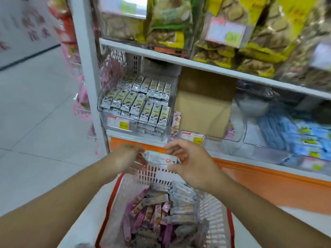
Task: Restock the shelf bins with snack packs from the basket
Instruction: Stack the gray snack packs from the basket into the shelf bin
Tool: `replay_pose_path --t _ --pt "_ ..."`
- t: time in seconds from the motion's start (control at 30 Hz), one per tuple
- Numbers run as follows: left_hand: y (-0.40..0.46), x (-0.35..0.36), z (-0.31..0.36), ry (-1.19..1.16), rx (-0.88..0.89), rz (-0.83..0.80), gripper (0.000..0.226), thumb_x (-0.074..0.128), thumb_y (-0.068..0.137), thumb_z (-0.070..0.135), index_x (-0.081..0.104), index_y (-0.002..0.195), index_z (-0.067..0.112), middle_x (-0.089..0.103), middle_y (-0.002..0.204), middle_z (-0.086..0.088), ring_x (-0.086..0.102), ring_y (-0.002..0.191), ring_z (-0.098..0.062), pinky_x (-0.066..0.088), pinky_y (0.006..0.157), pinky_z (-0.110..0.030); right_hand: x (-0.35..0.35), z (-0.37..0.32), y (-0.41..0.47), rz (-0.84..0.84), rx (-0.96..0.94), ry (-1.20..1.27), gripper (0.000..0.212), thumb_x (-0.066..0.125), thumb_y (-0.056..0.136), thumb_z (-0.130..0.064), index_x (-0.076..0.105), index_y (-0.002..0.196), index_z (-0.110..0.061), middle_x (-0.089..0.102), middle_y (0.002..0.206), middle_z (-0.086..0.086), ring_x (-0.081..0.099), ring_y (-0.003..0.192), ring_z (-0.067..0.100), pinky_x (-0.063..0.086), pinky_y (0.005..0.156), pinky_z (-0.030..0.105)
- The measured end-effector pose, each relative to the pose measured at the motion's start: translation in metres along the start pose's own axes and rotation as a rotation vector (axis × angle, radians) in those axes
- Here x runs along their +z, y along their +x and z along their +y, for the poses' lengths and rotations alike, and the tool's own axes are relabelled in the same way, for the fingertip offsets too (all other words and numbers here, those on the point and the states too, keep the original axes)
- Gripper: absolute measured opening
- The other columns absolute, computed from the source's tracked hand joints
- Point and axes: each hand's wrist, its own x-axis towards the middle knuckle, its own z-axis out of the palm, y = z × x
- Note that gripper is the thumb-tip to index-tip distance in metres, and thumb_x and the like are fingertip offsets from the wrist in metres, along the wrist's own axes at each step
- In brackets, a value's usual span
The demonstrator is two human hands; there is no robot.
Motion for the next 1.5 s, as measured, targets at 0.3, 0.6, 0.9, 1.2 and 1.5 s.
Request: replay_pose_path --t 0.3,0.6,0.9,1.2,1.5 --pt "-0.072 0.000 0.062 -0.007 0.289 -0.366 0.014 0.073 0.093 0.015 0.079 0.105 0.012 0.076 0.104 -0.012 0.073 0.095 -0.026 0.058 0.084 -0.034 -0.022 -0.025 -0.017 0.302 -0.329 -0.288 0.063 0.068 0.090 0.006 0.053 0.140 -0.030 0.049 0.137 -0.020 0.043 0.132 -0.005 0.029 0.104 0.003" --pt "-0.066 0.014 0.071 -0.145 0.327 -0.041 0.042 0.087 0.077 0.030 0.069 0.112 0.015 0.072 0.087 -0.004 0.069 0.076 -0.016 0.052 0.070 -0.031 -0.026 -0.038 -0.005 0.242 -0.263 -0.162 0.077 0.079 0.087 -0.046 0.036 0.150 -0.046 0.027 0.151 -0.036 0.021 0.149 -0.007 0.023 0.116 0.017" --pt "-0.051 0.004 0.079 -0.066 0.299 0.074 0.020 0.067 0.097 0.044 0.075 0.105 0.027 0.077 0.101 0.005 0.075 0.091 -0.012 0.062 0.080 -0.033 -0.017 -0.038 0.030 0.232 -0.187 -0.197 0.085 0.084 0.084 -0.049 0.031 0.150 -0.052 0.032 0.151 -0.034 0.025 0.138 -0.012 0.024 0.104 0.011" --pt "-0.007 -0.050 0.052 1.026 0.352 0.306 0.071 0.023 0.105 0.061 0.000 0.165 0.031 -0.006 0.173 0.003 -0.003 0.159 -0.021 0.011 0.129 -0.042 -0.025 -0.049 0.131 0.268 -0.171 -0.486 0.093 0.072 0.089 -0.060 0.025 0.162 -0.027 0.039 0.163 -0.005 0.022 0.154 0.018 0.017 0.126 0.039" --pt "-0.006 -0.052 0.042 1.183 0.279 0.252 0.082 0.021 0.103 0.066 -0.024 0.160 0.027 -0.031 0.167 -0.001 -0.028 0.154 -0.024 -0.004 0.129 -0.046 -0.016 -0.056 0.182 0.124 -0.134 -0.758 0.092 0.060 0.096 -0.066 0.018 0.164 -0.021 0.028 0.170 0.006 0.001 0.160 0.020 -0.005 0.129 0.041"
